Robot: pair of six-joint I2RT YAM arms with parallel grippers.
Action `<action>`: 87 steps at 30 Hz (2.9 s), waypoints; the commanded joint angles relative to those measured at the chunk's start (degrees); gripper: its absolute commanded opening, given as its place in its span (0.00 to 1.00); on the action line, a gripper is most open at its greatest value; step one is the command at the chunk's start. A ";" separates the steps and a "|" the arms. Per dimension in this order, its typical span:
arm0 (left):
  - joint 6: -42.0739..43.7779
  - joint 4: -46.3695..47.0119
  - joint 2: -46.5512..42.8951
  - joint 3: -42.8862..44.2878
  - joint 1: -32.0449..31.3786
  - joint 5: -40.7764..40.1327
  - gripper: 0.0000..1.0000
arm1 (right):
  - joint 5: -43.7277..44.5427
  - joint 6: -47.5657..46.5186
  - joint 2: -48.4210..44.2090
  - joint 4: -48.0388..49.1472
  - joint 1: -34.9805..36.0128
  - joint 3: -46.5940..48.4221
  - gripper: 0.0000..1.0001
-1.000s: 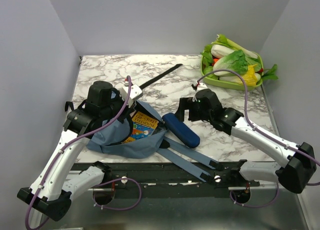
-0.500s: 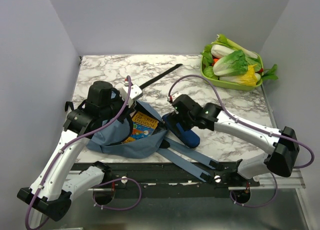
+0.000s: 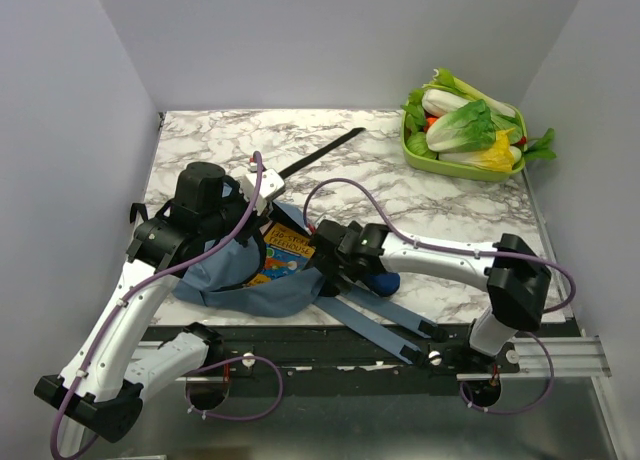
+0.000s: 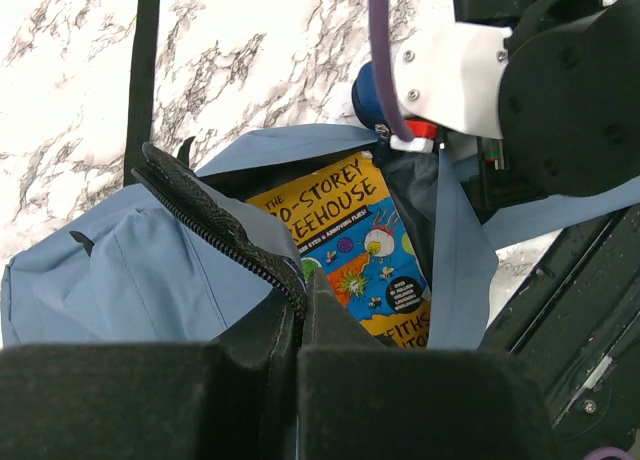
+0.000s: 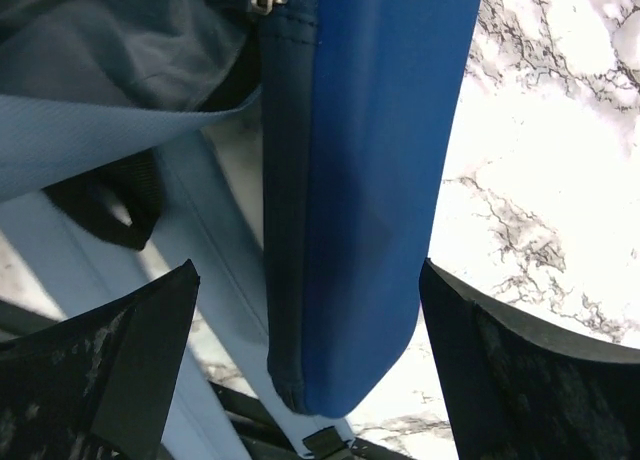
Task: Pack the student bag
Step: Pick up the stationery from the center of the board, then place the stationery in the student bag.
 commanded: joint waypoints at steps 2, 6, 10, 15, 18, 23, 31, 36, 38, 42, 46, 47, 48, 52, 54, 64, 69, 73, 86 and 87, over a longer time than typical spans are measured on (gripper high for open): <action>-0.29 3.62 -0.94 2.85 -0.46 1.63 0.00 | 8.00 0.07 4.19 1.81 0.21 0.60 1.00; -0.38 3.36 -1.11 3.03 -0.46 1.63 0.00 | 12.05 0.94 6.92 3.22 0.21 0.69 0.92; -0.47 3.35 -1.20 3.21 -0.46 1.54 0.00 | 13.99 2.44 7.45 5.68 -0.14 -1.24 0.61; -0.29 3.27 -1.46 3.03 -0.46 1.54 0.00 | 13.81 4.37 4.83 7.00 -1.37 -3.18 0.37; -0.38 3.62 -1.55 2.33 -0.46 1.89 0.00 | 14.52 5.16 -0.87 6.65 -2.51 -2.83 0.23; -0.38 4.41 -1.90 0.92 -0.46 1.89 0.00 | -2.75 7.79 -14.68 8.31 -10.05 -1.34 0.23; -0.38 4.67 -2.08 0.04 -0.46 2.51 0.00 | -38.89 15.18 -16.02 20.44 -13.59 -0.90 0.32; -0.38 4.59 -2.78 -0.31 -0.46 2.42 0.00 | -53.67 21.76 -8.66 28.08 -13.76 0.24 0.32; -0.47 4.67 -2.96 -0.57 -0.46 2.51 0.00 | -58.83 23.87 -5.92 29.23 -14.81 1.29 0.32; -0.65 5.02 -3.22 -1.19 -0.46 3.12 0.00 | -68.09 33.35 0.93 36.43 -16.84 2.43 0.28; -0.73 5.20 -3.31 -1.01 -0.46 3.47 0.00 | -72.23 39.34 7.79 36.62 -18.16 5.77 0.24; -0.82 5.29 -3.31 -1.10 -0.46 3.47 0.00 | -73.10 40.74 10.24 36.88 -19.03 6.22 0.23; -0.82 5.20 -3.31 -1.10 -0.46 3.56 0.00 | -73.37 43.54 11.13 37.32 -19.47 6.48 0.20; -0.82 4.85 -3.57 -1.19 -0.46 3.65 0.00 | -67.77 50.24 11.59 38.47 -21.76 5.17 0.18; -0.73 5.02 -3.57 -1.36 -0.46 3.56 0.00 | -61.62 54.27 9.92 38.64 -21.94 4.29 0.17; -1.17 5.90 -3.05 -1.63 -0.46 4.26 0.00 | -36.48 64.04 4.99 31.71 -17.90 3.67 0.07; -1.35 5.82 -2.96 -1.19 -0.46 4.35 0.00 | -29.44 65.46 7.89 27.50 -15.62 8.41 0.07; -1.44 5.90 -2.96 -1.10 -0.46 4.44 0.00 | -27.76 64.84 12.36 22.48 -13.42 15.26 0.15; -1.26 6.08 -3.48 -1.01 -0.46 4.97 0.00 | -34.62 52.10 12.48 13.68 -10.78 19.42 0.67; -1.26 5.99 -3.57 -1.10 -0.46 4.97 0.00 | -34.79 51.14 11.33 14.64 -10.78 18.10 0.69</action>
